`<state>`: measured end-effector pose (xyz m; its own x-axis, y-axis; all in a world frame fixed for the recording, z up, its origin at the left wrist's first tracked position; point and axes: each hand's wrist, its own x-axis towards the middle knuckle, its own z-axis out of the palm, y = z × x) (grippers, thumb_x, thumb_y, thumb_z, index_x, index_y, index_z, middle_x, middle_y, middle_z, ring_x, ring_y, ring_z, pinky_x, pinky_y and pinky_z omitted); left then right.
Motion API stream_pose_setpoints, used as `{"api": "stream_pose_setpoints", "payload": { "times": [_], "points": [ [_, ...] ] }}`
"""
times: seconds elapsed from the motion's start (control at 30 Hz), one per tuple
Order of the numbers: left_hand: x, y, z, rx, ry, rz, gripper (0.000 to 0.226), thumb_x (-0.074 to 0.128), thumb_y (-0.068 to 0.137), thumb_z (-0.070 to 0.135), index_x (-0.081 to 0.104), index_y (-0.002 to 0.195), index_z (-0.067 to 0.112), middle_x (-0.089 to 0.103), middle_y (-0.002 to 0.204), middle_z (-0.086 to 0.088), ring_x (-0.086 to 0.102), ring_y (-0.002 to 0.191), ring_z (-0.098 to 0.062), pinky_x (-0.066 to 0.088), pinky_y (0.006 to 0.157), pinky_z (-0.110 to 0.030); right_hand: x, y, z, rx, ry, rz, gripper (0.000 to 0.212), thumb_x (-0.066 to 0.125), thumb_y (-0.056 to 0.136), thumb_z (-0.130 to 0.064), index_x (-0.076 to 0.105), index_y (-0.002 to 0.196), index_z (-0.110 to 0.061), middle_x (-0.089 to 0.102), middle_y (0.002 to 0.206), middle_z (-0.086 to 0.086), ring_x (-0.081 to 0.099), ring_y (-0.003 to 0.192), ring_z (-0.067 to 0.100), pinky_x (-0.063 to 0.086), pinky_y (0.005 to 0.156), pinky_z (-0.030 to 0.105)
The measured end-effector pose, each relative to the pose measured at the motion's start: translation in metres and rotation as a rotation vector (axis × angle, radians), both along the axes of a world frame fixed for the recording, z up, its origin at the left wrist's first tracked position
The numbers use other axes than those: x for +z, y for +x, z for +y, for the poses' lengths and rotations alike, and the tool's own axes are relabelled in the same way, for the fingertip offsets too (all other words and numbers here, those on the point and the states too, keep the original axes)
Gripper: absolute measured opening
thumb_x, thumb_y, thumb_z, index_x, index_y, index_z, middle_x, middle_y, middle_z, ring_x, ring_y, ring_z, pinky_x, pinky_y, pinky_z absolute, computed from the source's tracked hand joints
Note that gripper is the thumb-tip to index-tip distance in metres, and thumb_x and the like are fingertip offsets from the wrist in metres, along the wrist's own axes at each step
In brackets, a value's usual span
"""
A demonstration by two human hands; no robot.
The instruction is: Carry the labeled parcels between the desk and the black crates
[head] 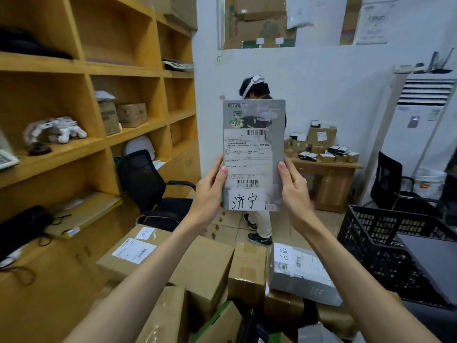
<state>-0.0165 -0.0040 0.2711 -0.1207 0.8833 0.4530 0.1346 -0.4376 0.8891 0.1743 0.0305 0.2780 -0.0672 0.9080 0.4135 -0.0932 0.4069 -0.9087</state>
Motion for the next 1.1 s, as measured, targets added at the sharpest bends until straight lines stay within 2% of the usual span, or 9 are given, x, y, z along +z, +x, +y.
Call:
{"api": "stream_pose_setpoints", "payload": {
  "times": [0.17,0.3,0.43,0.67,0.73,0.83,0.9,1.03,1.1],
  "points": [
    [0.005,-0.087,-0.044,0.217,-0.01,-0.032,0.048,0.041,0.109,0.029,0.033,0.156,0.031,0.062,0.136,0.013,0.064,0.118,-0.001,0.057,0.086,-0.022,0.002,-0.1,-0.001,0.19,0.005,-0.032,0.044,0.043,0.107,-0.028,0.043,0.149,-0.016,0.062,0.136,0.001,0.062,0.121,0.014,0.052,0.102,0.039],
    [0.006,-0.169,-0.097,0.434,-0.014,-0.055,0.046,0.043,0.109,0.028,0.037,0.154,0.027,0.06,0.128,0.025,0.062,0.112,0.011,0.053,0.083,-0.014,0.002,-0.205,-0.019,0.367,0.014,-0.001,0.042,0.043,0.107,-0.022,0.045,0.147,-0.011,0.057,0.137,-0.005,0.06,0.109,-0.008,0.049,0.091,0.009],
    [0.004,-0.249,-0.172,0.68,-0.011,-0.033,0.048,0.043,0.109,0.028,0.038,0.156,0.021,0.056,0.141,0.019,0.057,0.115,0.017,0.05,0.09,-0.011,-0.004,-0.315,-0.063,0.607,0.02,-0.009,0.04,0.042,0.108,-0.023,0.047,0.147,-0.014,0.063,0.131,-0.006,0.064,0.111,-0.001,0.052,0.084,0.014],
    [0.007,-0.346,-0.326,1.041,-0.036,-0.053,0.045,0.042,0.109,0.025,0.038,0.154,0.023,0.063,0.121,0.023,0.065,0.102,0.014,0.054,0.076,-0.012,-0.003,-0.473,-0.187,0.956,-0.037,-0.004,0.045,0.043,0.106,-0.032,0.044,0.149,-0.022,0.062,0.133,-0.009,0.062,0.117,0.005,0.055,0.08,0.017],
    [0.005,-0.366,-0.373,1.151,-0.04,-0.061,0.044,0.041,0.109,0.025,0.039,0.153,0.024,0.063,0.121,0.024,0.064,0.104,0.014,0.054,0.079,-0.012,-0.003,-0.509,-0.227,1.064,-0.04,-0.022,0.045,0.043,0.106,-0.034,0.044,0.15,-0.024,0.062,0.133,-0.009,0.06,0.12,0.004,0.055,0.082,0.016],
    [0.001,-0.382,-0.447,1.345,-0.036,-0.015,0.046,0.042,0.109,0.031,0.041,0.155,0.023,0.057,0.142,0.018,0.053,0.124,0.014,0.047,0.104,-0.019,-0.003,-0.555,-0.295,1.213,-0.029,-0.027,0.041,0.043,0.107,-0.032,0.046,0.146,-0.023,0.061,0.129,-0.018,0.057,0.115,-0.01,0.05,0.087,0.01],
    [-0.002,-0.388,-0.495,1.44,-0.03,-0.013,0.045,0.041,0.11,0.028,0.04,0.154,0.022,0.057,0.138,0.023,0.051,0.122,0.017,0.045,0.104,-0.013,-0.004,-0.581,-0.34,1.308,-0.027,-0.031,0.039,0.044,0.107,-0.029,0.044,0.145,-0.026,0.057,0.119,-0.03,0.055,0.104,-0.022,0.046,0.086,0.005],
    [-0.006,-0.382,-0.578,1.629,-0.027,-0.034,0.047,0.04,0.11,0.027,0.038,0.156,0.02,0.055,0.145,0.016,0.052,0.129,0.008,0.047,0.107,-0.021,-0.006,-0.612,-0.427,1.528,-0.021,-0.042,0.044,0.045,0.105,-0.034,0.044,0.148,-0.023,0.058,0.126,-0.024,0.055,0.12,-0.005,0.047,0.103,0.022],
    [-0.009,-0.373,-0.618,1.758,-0.01,-0.039,0.044,0.04,0.11,0.025,0.04,0.154,0.02,0.055,0.139,0.023,0.053,0.121,0.017,0.047,0.096,-0.01,-0.007,-0.623,-0.474,1.65,-0.013,-0.06,0.046,0.044,0.105,-0.036,0.043,0.149,-0.023,0.057,0.132,-0.019,0.055,0.122,-0.001,0.049,0.102,0.023]
  ]
}}
